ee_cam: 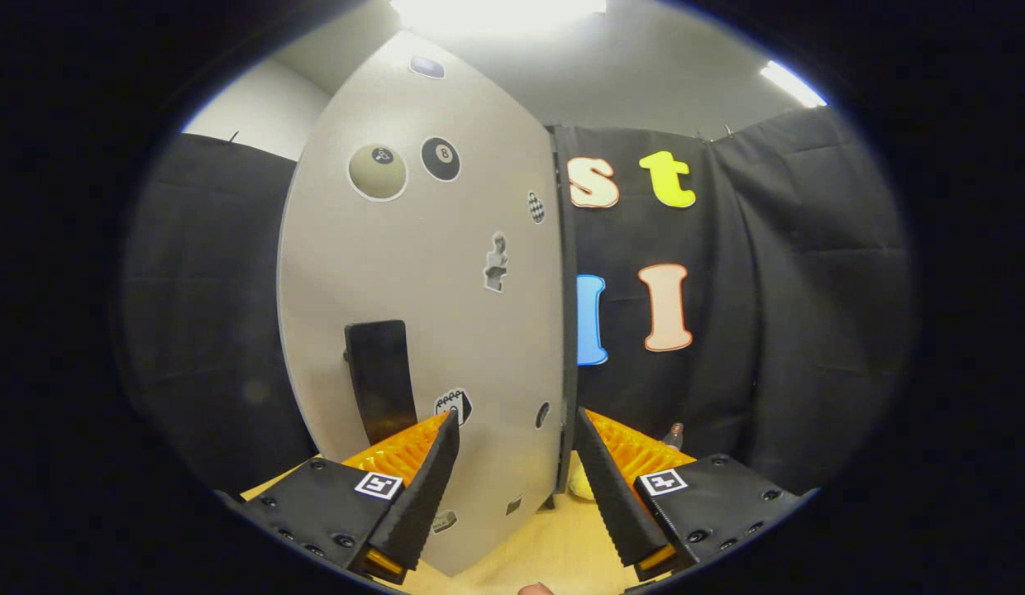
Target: Open the shoe cabinet door, grab the shoes and put them into the shoe cabinet, then close the shoe cabinet door.
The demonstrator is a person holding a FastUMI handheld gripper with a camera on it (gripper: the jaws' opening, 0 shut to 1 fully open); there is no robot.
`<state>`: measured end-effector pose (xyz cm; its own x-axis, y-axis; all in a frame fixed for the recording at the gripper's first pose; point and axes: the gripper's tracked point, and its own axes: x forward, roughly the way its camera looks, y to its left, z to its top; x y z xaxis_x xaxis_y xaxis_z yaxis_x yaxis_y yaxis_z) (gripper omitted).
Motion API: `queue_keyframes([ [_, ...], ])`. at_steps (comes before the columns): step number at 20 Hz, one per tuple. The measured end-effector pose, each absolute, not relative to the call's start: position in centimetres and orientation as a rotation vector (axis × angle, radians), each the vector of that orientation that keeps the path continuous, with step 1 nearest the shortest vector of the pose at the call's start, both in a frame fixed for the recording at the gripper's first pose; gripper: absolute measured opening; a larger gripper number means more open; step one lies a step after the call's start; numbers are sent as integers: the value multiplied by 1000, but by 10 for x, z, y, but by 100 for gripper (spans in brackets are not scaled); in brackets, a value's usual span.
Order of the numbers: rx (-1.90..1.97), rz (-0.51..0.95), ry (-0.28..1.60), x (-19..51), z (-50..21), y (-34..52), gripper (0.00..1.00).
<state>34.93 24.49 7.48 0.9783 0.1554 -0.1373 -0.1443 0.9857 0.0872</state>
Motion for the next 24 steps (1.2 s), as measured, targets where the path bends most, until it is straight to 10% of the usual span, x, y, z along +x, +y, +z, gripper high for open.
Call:
queue_keyframes([
  [11, 153, 331, 164, 401, 76, 381, 97],
  [24, 21, 133, 93, 319, 83, 239, 96],
])
